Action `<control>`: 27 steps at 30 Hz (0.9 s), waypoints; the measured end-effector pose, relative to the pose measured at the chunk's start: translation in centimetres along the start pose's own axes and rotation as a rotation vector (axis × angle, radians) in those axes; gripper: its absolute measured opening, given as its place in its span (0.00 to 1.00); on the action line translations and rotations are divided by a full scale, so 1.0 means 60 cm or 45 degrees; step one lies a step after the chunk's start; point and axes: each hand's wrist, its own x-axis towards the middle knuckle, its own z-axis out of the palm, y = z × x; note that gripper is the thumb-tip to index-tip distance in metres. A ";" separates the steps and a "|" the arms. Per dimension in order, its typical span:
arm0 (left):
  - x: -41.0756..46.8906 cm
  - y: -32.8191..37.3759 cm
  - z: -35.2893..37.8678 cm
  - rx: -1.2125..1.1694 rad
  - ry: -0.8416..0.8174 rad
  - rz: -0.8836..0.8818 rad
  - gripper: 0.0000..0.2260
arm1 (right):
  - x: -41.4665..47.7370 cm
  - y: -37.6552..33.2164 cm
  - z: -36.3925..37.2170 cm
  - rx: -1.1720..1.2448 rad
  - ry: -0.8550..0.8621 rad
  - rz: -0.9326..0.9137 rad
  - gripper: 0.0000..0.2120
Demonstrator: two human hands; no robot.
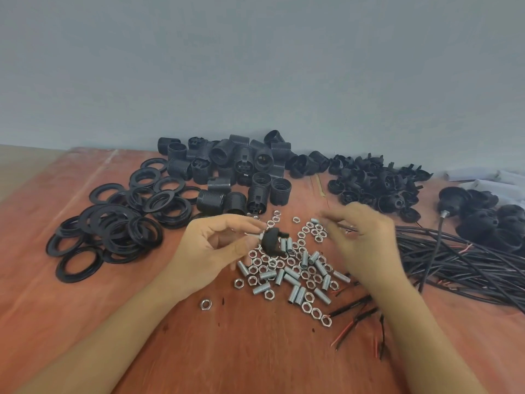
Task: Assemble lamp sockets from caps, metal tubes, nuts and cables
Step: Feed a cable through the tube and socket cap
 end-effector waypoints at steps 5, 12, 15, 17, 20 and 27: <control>-0.004 0.006 0.010 -0.042 -0.157 -0.066 0.06 | -0.020 -0.060 0.050 0.393 -0.238 -0.114 0.31; -0.001 0.013 0.013 -0.150 0.029 -0.074 0.05 | -0.021 -0.058 0.053 0.386 -0.264 -0.128 0.22; 0.004 0.020 0.002 -0.387 0.125 -0.103 0.06 | -0.020 -0.040 0.051 0.051 -0.314 -0.128 0.13; 0.011 0.025 -0.013 -0.574 0.184 -0.100 0.10 | -0.017 -0.028 0.048 -0.060 -0.274 -0.052 0.09; 0.018 0.027 -0.029 -0.799 0.299 -0.101 0.13 | -0.013 -0.014 0.043 -0.103 -0.119 0.078 0.08; 0.017 0.019 -0.022 -0.764 0.277 -0.236 0.11 | 0.008 -0.014 0.011 0.353 0.596 0.284 0.12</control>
